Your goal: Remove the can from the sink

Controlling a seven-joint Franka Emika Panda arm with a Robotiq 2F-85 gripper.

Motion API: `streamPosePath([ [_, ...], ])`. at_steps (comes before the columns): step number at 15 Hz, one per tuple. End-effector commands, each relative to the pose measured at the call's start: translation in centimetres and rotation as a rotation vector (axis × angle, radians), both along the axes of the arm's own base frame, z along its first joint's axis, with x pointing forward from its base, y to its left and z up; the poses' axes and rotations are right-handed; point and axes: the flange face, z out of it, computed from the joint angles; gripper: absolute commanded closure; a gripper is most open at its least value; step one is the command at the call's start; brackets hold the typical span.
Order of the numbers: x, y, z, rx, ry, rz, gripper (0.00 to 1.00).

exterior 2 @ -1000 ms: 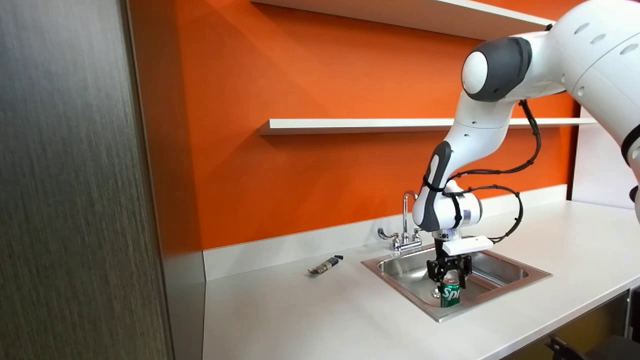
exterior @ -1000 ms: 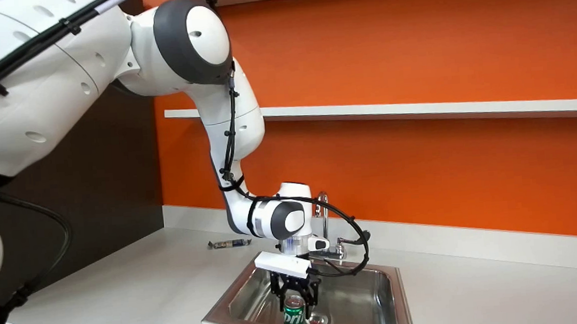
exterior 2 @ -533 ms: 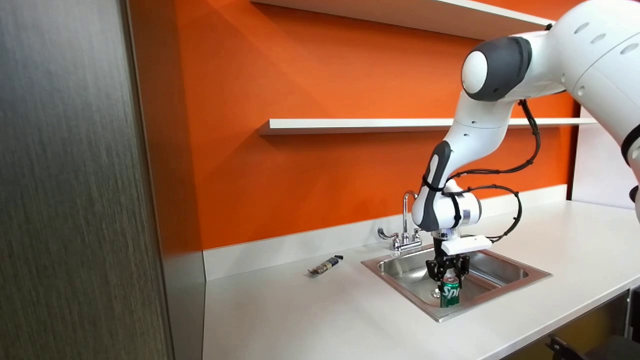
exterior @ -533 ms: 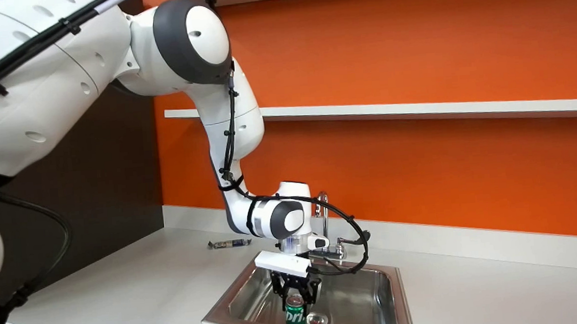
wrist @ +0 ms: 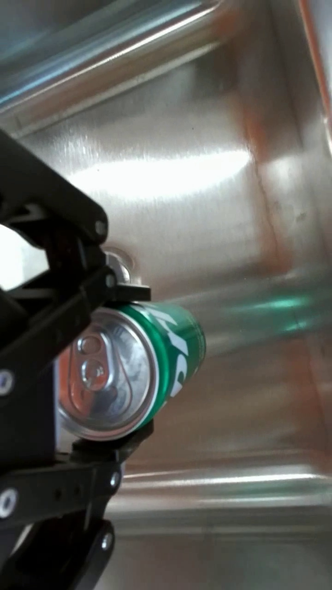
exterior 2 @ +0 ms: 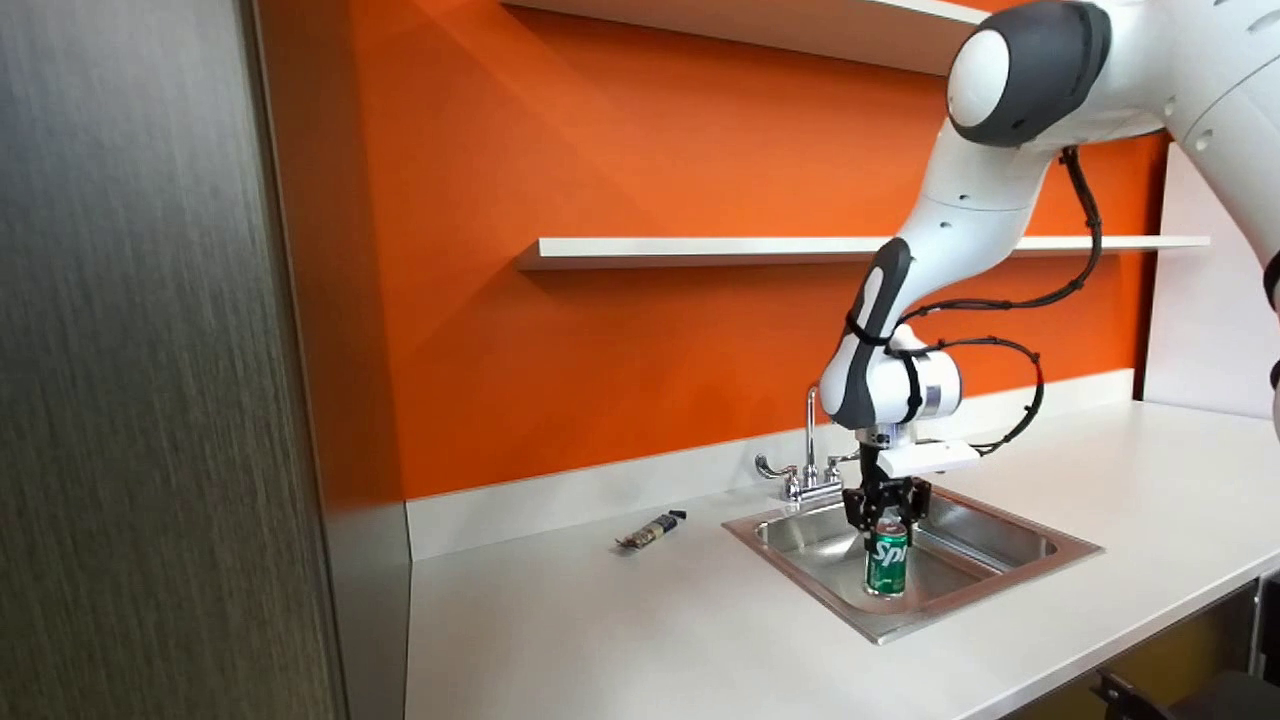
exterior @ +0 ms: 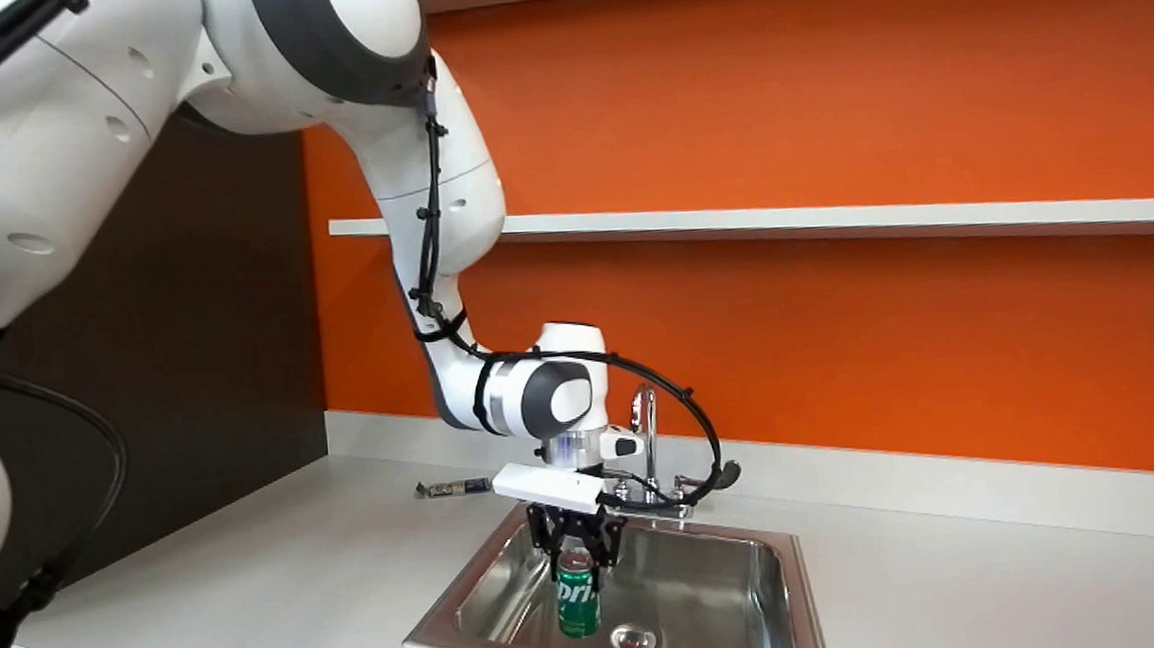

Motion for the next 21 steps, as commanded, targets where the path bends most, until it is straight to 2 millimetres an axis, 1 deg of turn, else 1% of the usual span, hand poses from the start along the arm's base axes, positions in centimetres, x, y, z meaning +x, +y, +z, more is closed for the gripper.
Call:
streamPosePath([
  [1,-2.5,2.2,5.3,0.004,-0.024,0.021,0.62],
  [4,-4.5,3.7,8.2,0.014,-0.035,0.041,0.62],
  [6,-5.7,4.6,9.8,0.023,-0.041,0.055,0.62],
  [8,-6.7,5.6,11.2,0.033,-0.042,0.075,0.62],
  [10,-7.4,6.8,12.1,0.045,-0.037,0.106,0.62],
  [14,-7.8,10.3,12.8,0.071,-0.018,0.201,0.62],
  [18,-7.7,14.2,12.3,0.066,0.015,0.283,0.62],
  [21,-7.5,16.4,12.0,0.057,0.022,0.332,0.62],
])
